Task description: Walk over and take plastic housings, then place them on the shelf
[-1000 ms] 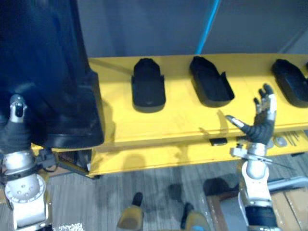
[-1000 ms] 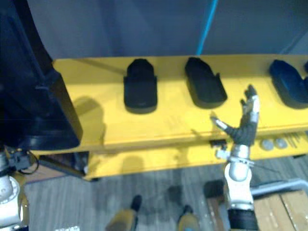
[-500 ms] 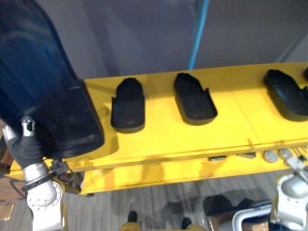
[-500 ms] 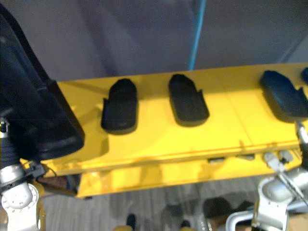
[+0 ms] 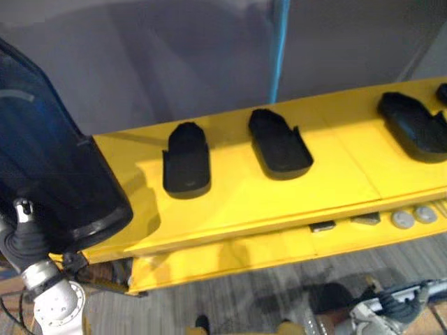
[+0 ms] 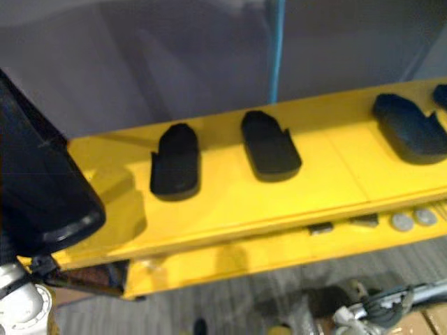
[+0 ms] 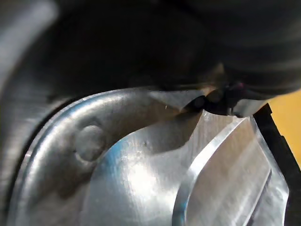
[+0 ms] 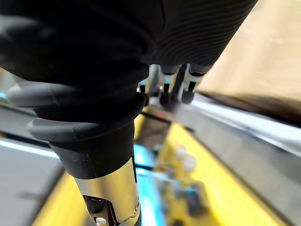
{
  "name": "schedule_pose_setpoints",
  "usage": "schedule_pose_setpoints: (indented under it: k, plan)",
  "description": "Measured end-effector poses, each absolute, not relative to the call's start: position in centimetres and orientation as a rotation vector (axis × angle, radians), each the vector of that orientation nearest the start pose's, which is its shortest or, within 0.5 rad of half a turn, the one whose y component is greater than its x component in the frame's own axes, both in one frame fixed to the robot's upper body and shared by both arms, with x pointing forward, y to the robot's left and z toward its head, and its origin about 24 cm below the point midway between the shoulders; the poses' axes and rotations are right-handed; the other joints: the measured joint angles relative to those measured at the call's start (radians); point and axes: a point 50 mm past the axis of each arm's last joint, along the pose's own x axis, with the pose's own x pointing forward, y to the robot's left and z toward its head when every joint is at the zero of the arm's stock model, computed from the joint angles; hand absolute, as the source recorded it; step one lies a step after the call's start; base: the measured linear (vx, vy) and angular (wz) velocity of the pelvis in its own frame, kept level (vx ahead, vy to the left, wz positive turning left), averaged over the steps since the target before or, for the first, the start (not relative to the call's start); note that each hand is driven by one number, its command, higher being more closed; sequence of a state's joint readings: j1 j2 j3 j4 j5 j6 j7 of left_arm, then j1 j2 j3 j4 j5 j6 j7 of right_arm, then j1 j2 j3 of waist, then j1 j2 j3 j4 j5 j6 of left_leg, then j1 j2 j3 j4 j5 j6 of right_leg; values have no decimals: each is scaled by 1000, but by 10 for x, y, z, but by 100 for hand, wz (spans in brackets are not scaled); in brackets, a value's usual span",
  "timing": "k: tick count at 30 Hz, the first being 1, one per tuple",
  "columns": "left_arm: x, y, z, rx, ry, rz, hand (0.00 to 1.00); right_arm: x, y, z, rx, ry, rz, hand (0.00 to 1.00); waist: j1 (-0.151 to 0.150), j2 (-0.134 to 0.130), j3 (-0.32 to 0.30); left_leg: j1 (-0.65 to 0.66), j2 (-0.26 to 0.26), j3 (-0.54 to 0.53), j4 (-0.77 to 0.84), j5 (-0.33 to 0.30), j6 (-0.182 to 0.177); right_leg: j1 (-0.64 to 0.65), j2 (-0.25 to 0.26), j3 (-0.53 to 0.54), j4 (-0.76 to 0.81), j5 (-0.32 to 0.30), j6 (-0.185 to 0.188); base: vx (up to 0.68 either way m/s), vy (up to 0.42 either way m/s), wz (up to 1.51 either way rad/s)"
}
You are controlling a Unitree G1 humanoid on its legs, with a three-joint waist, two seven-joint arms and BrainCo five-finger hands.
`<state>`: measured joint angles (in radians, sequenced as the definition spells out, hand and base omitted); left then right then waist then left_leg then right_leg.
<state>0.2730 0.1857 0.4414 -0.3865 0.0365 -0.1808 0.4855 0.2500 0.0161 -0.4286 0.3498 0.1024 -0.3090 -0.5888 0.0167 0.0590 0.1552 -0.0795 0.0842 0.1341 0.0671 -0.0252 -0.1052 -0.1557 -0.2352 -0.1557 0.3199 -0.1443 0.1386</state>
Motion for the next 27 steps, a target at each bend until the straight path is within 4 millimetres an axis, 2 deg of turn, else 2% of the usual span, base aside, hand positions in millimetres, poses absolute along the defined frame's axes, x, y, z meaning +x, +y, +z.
schedule_pose_setpoints:
  k: [5, 10, 13, 18, 21, 27]
  plan:
    - [170, 293, 120, 298, -388, 894, 100, 132, -284, -53, -23, 278, -1075, 0, 7, -4, 30, -30, -9, -11, -5, -3, 7, -21, -10, -11, 2, -4, 3, -4, 10, 11]
    - [205, 332, 120, 375, -235, 859, 100, 136, -298, -52, -102, 294, -996, 0, 7, 1, 62, -30, -26, 7, -24, 3, 5, -41, -22, 0, 9, -8, 11, 55, 26, -3]
    - [224, 357, 124, 362, -138, 803, 100, 139, -307, -48, -143, 284, -958, 0, -3, 0, 76, -31, -34, 41, -19, 4, 6, -57, -35, 20, 20, -13, 17, 76, 30, -9]
    - [250, 388, 152, 404, -82, 722, 100, 146, -320, -39, -186, 264, -893, 0, -10, -4, 133, -39, -31, 72, -8, 3, 5, -74, -30, 29, 25, -16, 11, 24, -2, -8]
    - [263, 398, 167, 437, -52, 666, 100, 146, -325, -42, -199, 290, -865, 0, -10, -6, 154, -47, -25, 85, -2, 3, 5, -92, -22, 44, 36, -19, 6, -6, -17, -10]
    - [287, 393, 186, 465, -3, 503, 100, 144, -327, -48, -201, 329, -835, 0, -28, -7, 177, -48, -23, 97, 4, 3, 4, -98, -19, 54, 37, -19, 6, -11, -4, -5]
